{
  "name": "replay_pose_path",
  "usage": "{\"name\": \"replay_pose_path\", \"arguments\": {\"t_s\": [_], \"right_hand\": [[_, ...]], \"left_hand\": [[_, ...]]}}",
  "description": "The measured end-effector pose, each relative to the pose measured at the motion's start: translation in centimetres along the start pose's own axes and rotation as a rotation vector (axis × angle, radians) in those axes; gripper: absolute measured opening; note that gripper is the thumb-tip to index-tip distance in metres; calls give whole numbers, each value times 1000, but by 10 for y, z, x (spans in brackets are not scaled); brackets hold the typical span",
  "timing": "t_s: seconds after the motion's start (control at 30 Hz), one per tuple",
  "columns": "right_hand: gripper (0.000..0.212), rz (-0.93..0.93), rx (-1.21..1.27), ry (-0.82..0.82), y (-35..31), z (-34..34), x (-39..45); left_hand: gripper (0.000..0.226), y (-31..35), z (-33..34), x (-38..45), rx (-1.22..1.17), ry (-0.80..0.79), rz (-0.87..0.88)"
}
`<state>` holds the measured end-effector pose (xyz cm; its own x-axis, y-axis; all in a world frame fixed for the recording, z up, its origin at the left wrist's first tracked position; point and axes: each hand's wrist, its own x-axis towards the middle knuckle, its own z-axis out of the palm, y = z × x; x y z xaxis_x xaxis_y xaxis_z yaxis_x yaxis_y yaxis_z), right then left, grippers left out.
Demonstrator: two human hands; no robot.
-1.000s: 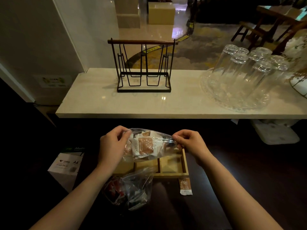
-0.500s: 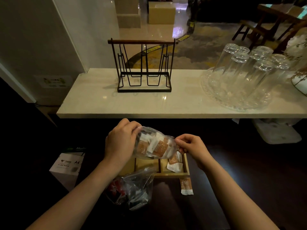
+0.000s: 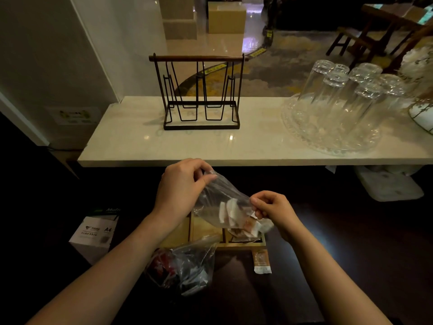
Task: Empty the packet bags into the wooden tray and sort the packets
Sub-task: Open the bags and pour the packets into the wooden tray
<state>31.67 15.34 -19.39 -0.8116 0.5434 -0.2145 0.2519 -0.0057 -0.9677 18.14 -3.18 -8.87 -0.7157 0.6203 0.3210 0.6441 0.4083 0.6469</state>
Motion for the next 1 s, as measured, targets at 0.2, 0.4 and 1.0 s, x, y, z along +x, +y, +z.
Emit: {"name": "replay_pose_path", "arguments": {"t_s": [0.2,0.4,1.0], "right_hand": [[10,-2,40,9,-4,-5,-4],[11,-25,68,18,-7,-14,-7],[13,-48,152,67,3,-5,-11]], "left_hand": [[8,13,-5,0,-103,-33,-12],[12,28,-12,1,-231,-74,-8],[11,50,-10,0,-223,-20,152]]}}
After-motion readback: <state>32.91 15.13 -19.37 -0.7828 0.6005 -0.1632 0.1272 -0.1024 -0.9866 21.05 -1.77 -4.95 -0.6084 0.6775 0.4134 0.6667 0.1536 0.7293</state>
